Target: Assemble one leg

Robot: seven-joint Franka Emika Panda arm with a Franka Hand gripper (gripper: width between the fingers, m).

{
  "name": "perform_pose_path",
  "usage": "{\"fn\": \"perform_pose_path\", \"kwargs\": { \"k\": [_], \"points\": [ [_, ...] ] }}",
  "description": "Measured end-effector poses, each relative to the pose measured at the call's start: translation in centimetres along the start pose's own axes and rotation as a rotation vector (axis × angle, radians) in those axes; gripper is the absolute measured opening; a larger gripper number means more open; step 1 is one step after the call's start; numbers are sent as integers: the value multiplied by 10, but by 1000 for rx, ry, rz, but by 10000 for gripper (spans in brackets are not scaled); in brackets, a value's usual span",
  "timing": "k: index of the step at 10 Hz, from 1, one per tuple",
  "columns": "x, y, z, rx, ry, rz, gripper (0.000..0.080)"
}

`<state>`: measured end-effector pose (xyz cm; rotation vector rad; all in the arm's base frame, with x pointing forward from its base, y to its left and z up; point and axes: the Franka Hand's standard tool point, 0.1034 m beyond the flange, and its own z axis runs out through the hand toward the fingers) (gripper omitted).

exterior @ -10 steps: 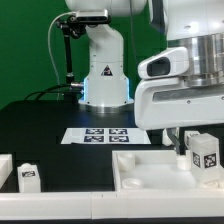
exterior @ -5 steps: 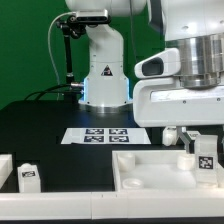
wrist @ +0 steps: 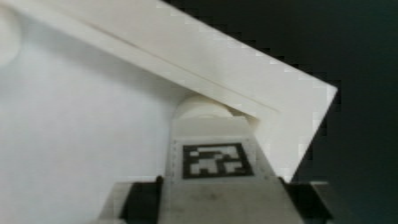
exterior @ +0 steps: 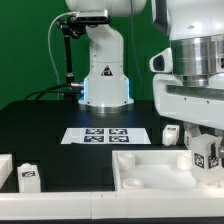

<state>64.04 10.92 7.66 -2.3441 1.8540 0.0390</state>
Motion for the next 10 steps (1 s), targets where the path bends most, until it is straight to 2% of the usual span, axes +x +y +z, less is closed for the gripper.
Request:
{"fn": "perform_pose_path", "kwargs": {
  "k": [1, 3, 4, 5, 6, 7, 8, 10],
  "points": [
    [-3, 0, 1, 10, -7, 178, 285],
    [-5, 0, 1, 9, -5, 215, 285],
    [-5, 0, 1, 8, -4, 149, 361],
    [-5, 1, 2, 6, -3, -19, 542],
    [-3, 1, 1, 7, -2, -199, 542],
    [-3, 3, 2, -3, -4, -402, 615],
    [-7, 9, 3, -43, -20, -607, 643],
    [-5, 8, 3, -43, -19, -752, 648]
  ]
}}
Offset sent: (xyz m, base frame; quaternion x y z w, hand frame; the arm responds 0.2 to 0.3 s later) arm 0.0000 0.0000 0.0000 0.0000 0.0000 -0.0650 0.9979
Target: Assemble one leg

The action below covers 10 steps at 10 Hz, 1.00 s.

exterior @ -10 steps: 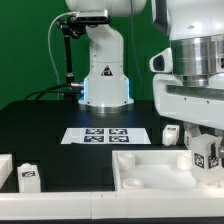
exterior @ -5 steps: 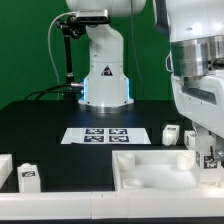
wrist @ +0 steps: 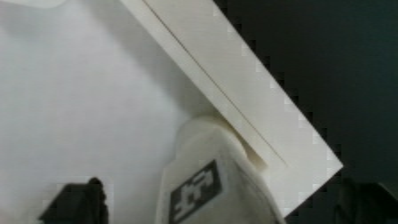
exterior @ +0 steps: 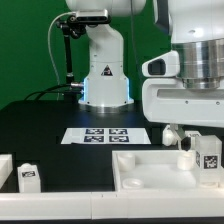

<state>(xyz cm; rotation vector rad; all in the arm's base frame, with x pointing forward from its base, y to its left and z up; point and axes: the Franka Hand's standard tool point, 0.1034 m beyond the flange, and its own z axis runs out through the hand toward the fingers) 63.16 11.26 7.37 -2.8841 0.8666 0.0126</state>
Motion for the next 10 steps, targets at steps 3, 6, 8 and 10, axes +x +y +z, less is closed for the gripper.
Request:
{"fn": "perform_pose_path", "kwargs": {
  "k": [3, 6, 8, 10],
  "points": [
    [10, -1, -6, -51, 53, -499, 649],
    [13, -2, -7, -44, 69, -506, 622],
    [13, -3, -7, -38, 70, -382, 283],
    [13, -3, -7, -33, 72, -256, 285]
  ]
}}
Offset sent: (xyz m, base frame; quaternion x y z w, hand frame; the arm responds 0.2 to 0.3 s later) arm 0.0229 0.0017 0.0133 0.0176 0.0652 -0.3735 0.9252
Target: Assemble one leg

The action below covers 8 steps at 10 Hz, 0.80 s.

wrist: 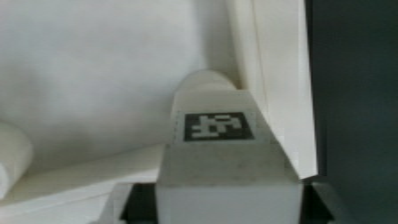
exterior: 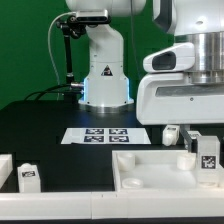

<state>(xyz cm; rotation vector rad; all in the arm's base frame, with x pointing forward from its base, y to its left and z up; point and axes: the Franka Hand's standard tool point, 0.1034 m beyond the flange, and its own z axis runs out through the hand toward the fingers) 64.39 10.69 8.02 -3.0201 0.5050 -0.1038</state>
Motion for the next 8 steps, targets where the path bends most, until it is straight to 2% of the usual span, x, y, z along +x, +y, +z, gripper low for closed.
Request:
{"fn": "perform_pose_path", "kwargs": {
  "k": [3, 6, 8],
  "points": [
    [0, 3, 1, -1, -12, 367, 285],
    [-2, 2, 2, 26, -46, 977, 285],
    [-2, 2, 2, 24, -51, 1133, 285]
  ]
}}
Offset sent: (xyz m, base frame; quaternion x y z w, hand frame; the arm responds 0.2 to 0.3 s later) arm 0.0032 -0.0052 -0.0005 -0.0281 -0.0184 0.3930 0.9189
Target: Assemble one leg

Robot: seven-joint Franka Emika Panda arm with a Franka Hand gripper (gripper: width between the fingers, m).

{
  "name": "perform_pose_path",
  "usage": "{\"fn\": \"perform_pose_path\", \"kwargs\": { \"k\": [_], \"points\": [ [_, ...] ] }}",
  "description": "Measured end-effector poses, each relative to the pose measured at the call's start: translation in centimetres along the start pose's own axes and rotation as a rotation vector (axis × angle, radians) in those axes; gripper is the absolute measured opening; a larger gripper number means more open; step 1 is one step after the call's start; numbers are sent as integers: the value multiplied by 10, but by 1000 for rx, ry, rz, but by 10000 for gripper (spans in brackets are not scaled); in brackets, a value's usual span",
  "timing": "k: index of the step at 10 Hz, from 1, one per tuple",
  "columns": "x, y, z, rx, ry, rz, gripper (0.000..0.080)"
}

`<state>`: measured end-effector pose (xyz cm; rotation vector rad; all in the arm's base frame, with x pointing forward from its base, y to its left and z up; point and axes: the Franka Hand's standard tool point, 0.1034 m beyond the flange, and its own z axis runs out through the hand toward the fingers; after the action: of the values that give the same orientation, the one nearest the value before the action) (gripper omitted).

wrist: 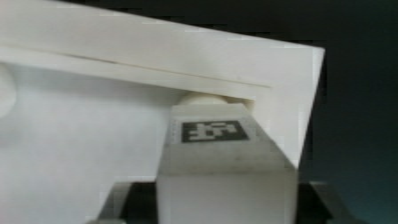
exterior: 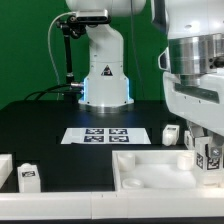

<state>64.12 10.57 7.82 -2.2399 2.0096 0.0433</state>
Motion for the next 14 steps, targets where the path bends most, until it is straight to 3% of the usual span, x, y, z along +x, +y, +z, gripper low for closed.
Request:
{"fn": "perform_pose_path", "kwargs": {
  "k": [2, 3, 4, 5, 6, 9, 11, 13, 14],
  "points": [
    [0, 0, 0, 0, 1, -78, 288],
    [-1, 0, 1, 4, 2, -230, 494],
    [-2, 0, 1, 4, 4, -443, 494],
    [-2, 1, 3, 1, 1, -652, 615],
    [-7, 4, 4, -12, -4, -757, 639],
    [-5, 4, 4, -13, -1, -951, 648],
    [-6, -2, 3, -26, 55, -1354, 648],
    [-5, -4, 4, -11, 64, -1373, 648],
    [-5, -4, 4, -11, 64, -1365, 553]
  ]
}}
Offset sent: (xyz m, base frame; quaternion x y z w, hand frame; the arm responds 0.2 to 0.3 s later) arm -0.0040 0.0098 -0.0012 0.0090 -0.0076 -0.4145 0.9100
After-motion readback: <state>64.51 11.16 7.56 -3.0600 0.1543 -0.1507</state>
